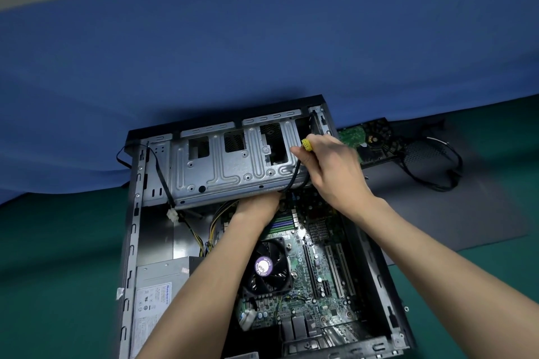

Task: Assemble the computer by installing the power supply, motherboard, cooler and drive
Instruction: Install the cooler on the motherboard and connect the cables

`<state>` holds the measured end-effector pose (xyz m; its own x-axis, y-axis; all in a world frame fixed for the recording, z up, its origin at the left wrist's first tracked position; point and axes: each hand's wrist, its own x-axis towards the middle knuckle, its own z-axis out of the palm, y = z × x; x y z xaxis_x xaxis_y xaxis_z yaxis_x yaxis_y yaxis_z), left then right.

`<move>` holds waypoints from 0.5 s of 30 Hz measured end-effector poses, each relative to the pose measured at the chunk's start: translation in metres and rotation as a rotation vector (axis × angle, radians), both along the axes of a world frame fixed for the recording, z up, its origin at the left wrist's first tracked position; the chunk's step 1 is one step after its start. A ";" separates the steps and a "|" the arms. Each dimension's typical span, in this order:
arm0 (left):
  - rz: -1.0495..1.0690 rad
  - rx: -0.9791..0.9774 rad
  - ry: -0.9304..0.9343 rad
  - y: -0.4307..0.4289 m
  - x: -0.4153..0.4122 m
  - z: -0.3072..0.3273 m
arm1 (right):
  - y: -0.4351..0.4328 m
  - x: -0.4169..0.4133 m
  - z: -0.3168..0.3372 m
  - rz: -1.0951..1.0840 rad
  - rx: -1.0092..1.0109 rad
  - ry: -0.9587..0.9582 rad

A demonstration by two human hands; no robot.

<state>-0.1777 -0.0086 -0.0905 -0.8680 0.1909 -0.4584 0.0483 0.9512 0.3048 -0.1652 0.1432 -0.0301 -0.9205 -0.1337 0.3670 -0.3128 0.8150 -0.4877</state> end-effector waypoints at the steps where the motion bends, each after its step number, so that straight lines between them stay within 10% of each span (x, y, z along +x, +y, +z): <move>1: -0.019 -0.018 0.000 0.000 0.000 -0.001 | 0.000 0.000 0.000 0.000 -0.003 0.006; 15: -0.227 -0.195 0.061 -0.002 0.006 -0.007 | 0.001 0.000 -0.001 -0.077 -0.076 0.054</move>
